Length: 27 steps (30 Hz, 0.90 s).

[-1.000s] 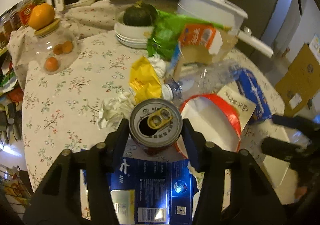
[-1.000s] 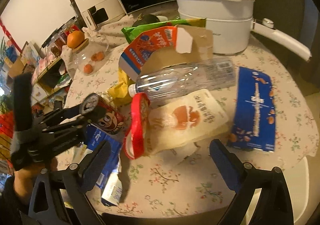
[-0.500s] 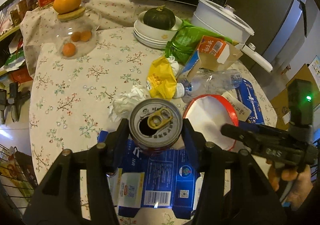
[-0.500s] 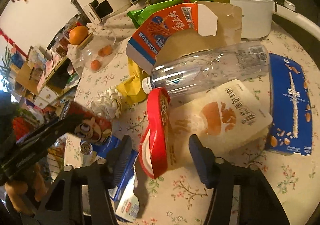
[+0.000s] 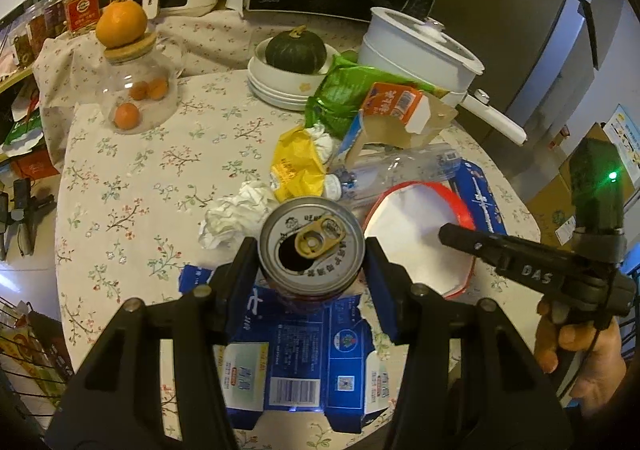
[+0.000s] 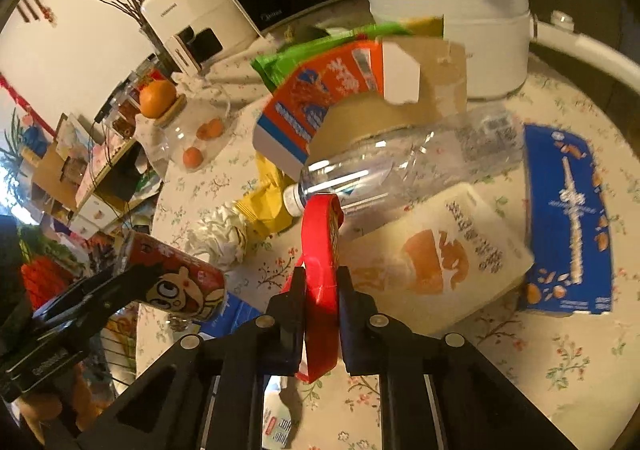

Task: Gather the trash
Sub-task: 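Carry the bowl to the white bin and release it with the right gripper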

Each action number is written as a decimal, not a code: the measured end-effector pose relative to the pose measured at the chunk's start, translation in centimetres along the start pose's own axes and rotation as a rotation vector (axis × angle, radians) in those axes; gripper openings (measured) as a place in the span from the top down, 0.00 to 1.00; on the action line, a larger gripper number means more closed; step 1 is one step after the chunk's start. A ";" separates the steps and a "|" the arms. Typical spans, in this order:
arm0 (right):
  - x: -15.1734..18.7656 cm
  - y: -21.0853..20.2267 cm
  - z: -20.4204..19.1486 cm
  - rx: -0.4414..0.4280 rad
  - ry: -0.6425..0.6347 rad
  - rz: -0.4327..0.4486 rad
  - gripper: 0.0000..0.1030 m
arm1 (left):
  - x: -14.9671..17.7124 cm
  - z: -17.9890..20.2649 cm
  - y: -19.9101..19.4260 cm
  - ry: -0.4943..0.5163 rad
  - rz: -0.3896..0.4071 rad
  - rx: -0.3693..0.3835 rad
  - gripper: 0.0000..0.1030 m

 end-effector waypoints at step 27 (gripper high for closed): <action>4.0 -18.7 22.5 0.211 0.240 0.189 0.86 | -1.1 18.7 -0.3 0.206 0.038 0.244 0.47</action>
Point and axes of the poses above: each gripper's, at about its wrist camera, not at the fingertips, and y roughly the way its jaws point, z to its right, x to its underside, the point moved 10 cm from there along y, roughly the way its jaws point, and after that the axes turned 11 degrees about y, right-handed, at the moved point
